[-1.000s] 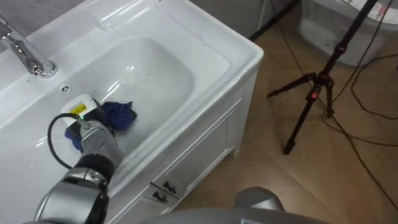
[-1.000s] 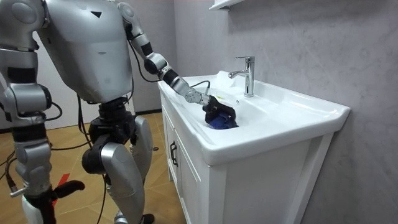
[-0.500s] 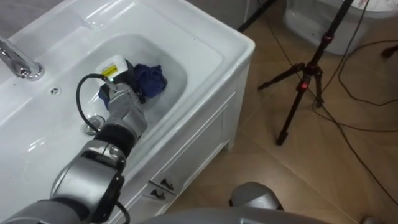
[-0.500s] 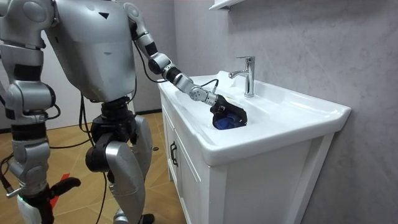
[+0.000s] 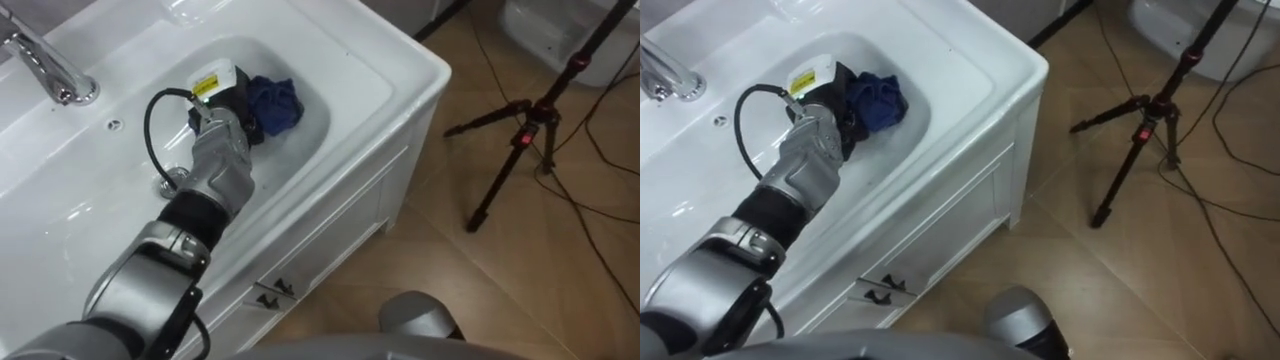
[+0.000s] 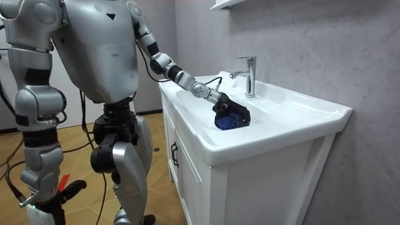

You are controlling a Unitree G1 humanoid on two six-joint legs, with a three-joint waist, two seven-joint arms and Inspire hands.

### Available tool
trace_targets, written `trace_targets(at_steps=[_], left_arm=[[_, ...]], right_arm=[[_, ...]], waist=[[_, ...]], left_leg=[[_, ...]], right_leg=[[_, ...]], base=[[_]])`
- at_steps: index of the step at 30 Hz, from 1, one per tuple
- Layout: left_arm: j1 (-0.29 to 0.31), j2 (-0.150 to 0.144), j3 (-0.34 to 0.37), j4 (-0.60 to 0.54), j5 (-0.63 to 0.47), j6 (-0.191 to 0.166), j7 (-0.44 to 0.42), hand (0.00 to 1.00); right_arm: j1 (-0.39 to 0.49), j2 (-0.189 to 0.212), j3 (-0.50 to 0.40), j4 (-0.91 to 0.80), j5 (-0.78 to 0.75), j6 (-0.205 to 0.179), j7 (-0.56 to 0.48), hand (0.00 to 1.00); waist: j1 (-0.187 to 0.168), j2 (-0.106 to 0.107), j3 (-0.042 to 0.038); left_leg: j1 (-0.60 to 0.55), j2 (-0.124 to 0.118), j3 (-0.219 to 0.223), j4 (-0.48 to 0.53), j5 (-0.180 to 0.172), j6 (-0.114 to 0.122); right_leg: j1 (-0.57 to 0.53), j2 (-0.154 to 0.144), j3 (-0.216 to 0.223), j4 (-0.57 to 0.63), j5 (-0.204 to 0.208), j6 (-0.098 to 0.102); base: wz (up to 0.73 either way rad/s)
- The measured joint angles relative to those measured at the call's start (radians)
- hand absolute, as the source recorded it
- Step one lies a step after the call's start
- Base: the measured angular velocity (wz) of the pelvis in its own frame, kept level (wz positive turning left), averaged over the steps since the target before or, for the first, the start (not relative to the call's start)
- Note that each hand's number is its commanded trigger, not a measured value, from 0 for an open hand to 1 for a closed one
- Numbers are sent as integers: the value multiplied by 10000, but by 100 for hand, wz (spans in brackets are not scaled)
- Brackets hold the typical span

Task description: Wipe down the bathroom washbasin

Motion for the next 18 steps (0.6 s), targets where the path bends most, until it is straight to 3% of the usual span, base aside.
trace_targets(at_steps=[3, 9, 13, 14, 18], left_arm=[[6, -5, 1, 178, 124, -261, -39, 100], [630, -60, 81, 772, 631, -1269, 129, 100], [1505, -25, 890, 968, 886, -2430, 313, 100], [1745, -52, 1110, 979, 949, -2728, 368, 100], [2426, -76, 1710, 1179, 823, -3532, 860, 100]], right_arm=[[18, -49, -10, -45, 57, 11, -7, 0], [287, -10, -15, -412, 189, 132, -183, 0], [542, 207, -142, -488, 175, 109, -244, 0], [627, 249, -167, -661, 93, 106, -271, 0], [859, 454, -380, -1034, -34, 86, -562, 0]], waist=[[22, -119, 79], [466, -446, 72], [1267, -979, -123], [1480, -1118, -203], [2135, -1405, -341]], left_leg=[[169, -9, -25, 4, 2, -4], [523, -53, -112, -101, -6, -19], [844, -9, -162, -93, -42, -129], [875, -5, -256, -78, -41, -132], [1126, -8, -519, -101, -31, -147]], right_leg=[[232, -36, -114, 9, -43, -7], [502, -39, -96, 133, -301, -23], [754, 7, -168, 167, -489, -113], [859, -3, -267, 98, -497, -132], [1296, 98, -373, -247, -454, -164]], base=[[5], [3], [1], [9], [6]])
